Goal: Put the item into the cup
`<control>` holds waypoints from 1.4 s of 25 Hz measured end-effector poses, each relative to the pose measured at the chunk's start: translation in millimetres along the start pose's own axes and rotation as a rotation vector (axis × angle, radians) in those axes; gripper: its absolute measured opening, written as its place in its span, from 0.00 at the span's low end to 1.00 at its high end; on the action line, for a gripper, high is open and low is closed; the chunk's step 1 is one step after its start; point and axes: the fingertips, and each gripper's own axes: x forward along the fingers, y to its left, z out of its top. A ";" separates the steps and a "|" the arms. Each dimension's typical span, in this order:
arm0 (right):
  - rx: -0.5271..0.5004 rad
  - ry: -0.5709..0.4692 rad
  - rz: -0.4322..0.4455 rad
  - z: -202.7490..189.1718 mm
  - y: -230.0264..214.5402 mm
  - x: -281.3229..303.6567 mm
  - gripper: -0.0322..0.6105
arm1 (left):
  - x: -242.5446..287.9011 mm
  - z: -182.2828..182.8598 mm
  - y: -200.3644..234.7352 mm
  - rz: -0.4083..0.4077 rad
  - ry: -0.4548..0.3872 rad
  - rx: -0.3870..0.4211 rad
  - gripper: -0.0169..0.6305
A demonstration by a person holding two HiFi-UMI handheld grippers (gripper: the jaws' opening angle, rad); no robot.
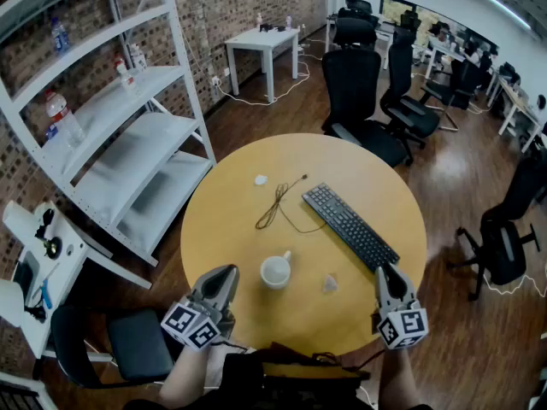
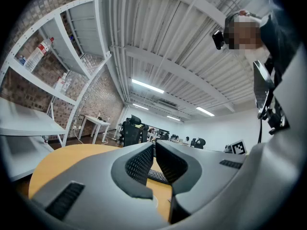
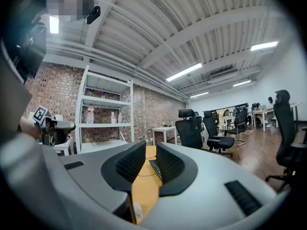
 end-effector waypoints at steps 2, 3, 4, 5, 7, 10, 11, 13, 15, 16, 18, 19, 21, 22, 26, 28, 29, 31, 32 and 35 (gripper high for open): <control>-0.027 0.039 0.015 -8.4 5.6 5.1 0.16 | -1.6 -0.6 2.6 0.004 0.002 -0.003 0.04; -0.037 0.059 0.024 -12.8 8.5 8.3 0.16 | -2.2 -0.8 4.1 0.005 0.003 -0.004 0.04; -0.043 0.080 0.034 -17.5 11.5 12.0 0.16 | -2.8 -0.8 5.7 0.007 0.004 -0.005 0.04; -0.046 0.105 0.046 -23.1 14.5 16.3 0.18 | -3.5 -1.0 7.3 0.009 0.004 -0.006 0.04; -0.053 0.164 0.071 -39.0 19.0 25.3 0.27 | -5.3 -2.2 10.0 0.016 0.005 -0.011 0.04; -0.084 0.267 0.111 -72.8 24.7 36.0 0.28 | -9.1 -5.4 13.4 0.033 0.007 -0.026 0.04; -0.093 0.304 0.127 -82.3 29.5 38.8 0.28 | -11.0 -6.4 14.5 0.040 0.009 -0.031 0.04; -0.111 0.377 0.159 -100.1 39.6 45.6 0.28 | -15.6 -8.3 18.0 0.059 0.013 -0.039 0.04; -0.126 0.438 0.186 -118.6 46.6 54.3 0.28 | -21.3 -10.6 23.6 0.084 0.020 -0.044 0.04; -0.130 0.465 0.198 -127.1 49.8 58.4 0.28 | -24.4 -12.0 26.5 0.097 0.024 -0.046 0.04; -0.138 0.513 0.222 -143.9 54.6 66.2 0.28 | -30.8 -14.6 32.6 0.124 0.028 -0.047 0.04; -0.143 0.534 0.235 -151.4 56.5 70.1 0.28 | -33.9 -15.1 35.6 0.139 0.028 -0.048 0.04; -0.151 0.572 0.256 -164.7 57.9 77.0 0.28 | -39.4 -15.8 40.1 0.170 0.027 -0.051 0.04; -0.154 0.591 0.263 -171.6 57.1 79.5 0.28 | -41.7 -17.9 41.0 0.181 0.029 -0.058 0.04; -0.166 0.676 0.301 -198.0 54.7 86.5 0.28 | -51.6 -25.3 42.6 0.226 0.044 -0.090 0.04; -0.175 0.717 0.319 -210.9 54.4 88.7 0.28 | -56.4 -25.3 45.3 0.246 0.049 -0.097 0.04; -0.182 0.729 0.323 -215.2 54.1 89.5 0.28 | -58.8 -25.9 46.2 0.255 0.053 -0.100 0.04; -0.192 0.748 0.330 -219.6 55.4 89.5 0.28 | -63.2 -30.8 47.1 0.267 0.064 -0.115 0.04; -0.196 0.755 0.333 -221.0 56.4 89.3 0.27 | -65.2 -33.2 47.9 0.273 0.069 -0.121 0.04; -0.206 0.764 0.328 -224.1 56.4 90.1 0.11 | -67.0 -37.6 51.2 0.284 0.077 -0.131 0.04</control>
